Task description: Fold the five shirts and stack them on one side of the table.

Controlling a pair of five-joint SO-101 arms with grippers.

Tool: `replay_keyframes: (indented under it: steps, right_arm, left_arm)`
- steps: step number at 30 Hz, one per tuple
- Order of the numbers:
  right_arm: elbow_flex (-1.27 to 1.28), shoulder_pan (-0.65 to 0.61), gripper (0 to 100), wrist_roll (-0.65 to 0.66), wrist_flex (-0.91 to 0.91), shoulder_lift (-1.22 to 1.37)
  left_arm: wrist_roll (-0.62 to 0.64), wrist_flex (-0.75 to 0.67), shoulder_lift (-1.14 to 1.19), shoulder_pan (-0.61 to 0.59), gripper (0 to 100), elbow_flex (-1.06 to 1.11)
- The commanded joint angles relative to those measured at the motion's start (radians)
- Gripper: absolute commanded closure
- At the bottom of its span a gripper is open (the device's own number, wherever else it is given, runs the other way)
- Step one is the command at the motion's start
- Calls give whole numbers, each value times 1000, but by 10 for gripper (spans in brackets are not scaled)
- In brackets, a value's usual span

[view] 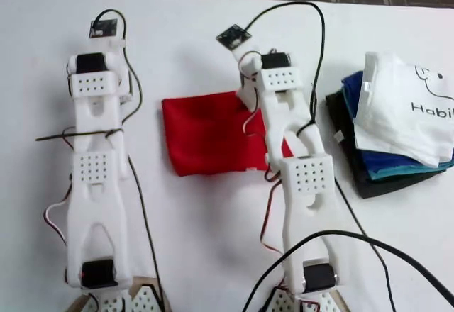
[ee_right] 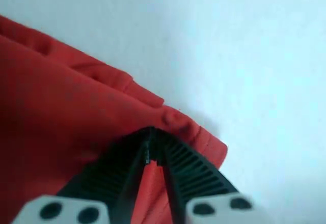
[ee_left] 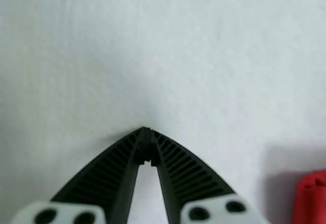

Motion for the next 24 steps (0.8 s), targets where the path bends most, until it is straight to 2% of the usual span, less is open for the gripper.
replay_keyframes:
  steps: [1,6,10,15,24]
  right_arm:
    - [-164,-4,975,11,142,-7]
    - [-345,-5,966,9,271,-1]
    - [-353,-25,822,34,272,4]
    - [-354,-104,687,393,271,48]
    - [-356,-200,608,549,269,90]
  left_arm:
    - [6,-28,-3,-9,973,-31]
    - [6,-28,-3,-9,973,-31]
    - [6,-28,-3,-9,973,-31]
    - [6,-28,-3,-9,973,-31]
    - [6,-28,-3,-9,973,-31]
